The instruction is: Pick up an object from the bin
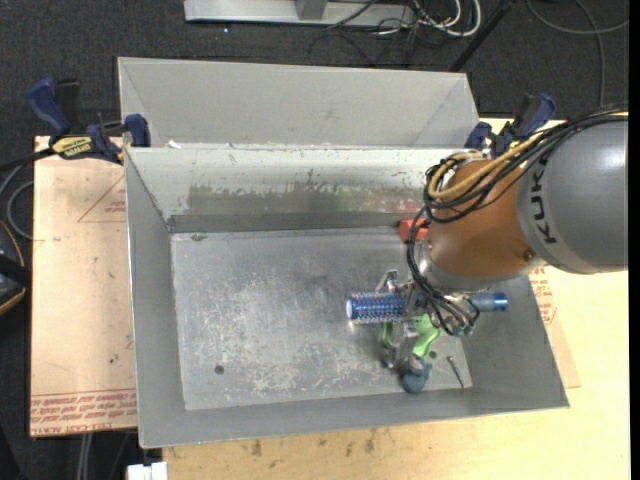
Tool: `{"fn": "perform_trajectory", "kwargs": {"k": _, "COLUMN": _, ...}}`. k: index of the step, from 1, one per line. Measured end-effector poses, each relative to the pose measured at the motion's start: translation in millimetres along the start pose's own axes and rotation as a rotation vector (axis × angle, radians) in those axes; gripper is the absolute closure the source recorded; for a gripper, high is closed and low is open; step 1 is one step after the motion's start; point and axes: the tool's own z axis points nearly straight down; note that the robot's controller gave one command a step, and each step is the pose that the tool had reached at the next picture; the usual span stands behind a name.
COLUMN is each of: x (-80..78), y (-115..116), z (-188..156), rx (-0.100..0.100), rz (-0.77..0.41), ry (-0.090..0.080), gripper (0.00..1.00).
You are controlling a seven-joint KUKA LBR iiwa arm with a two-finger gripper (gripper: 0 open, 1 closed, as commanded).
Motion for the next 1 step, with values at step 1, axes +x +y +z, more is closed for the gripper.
{"fn": "perform_trajectory", "kwargs": {"k": 1, "x": -3.7, "y": 5.0, "z": -157.2, "rx": 0.002, "rz": -0.067, "ry": 0.008, "gripper": 1.0}}
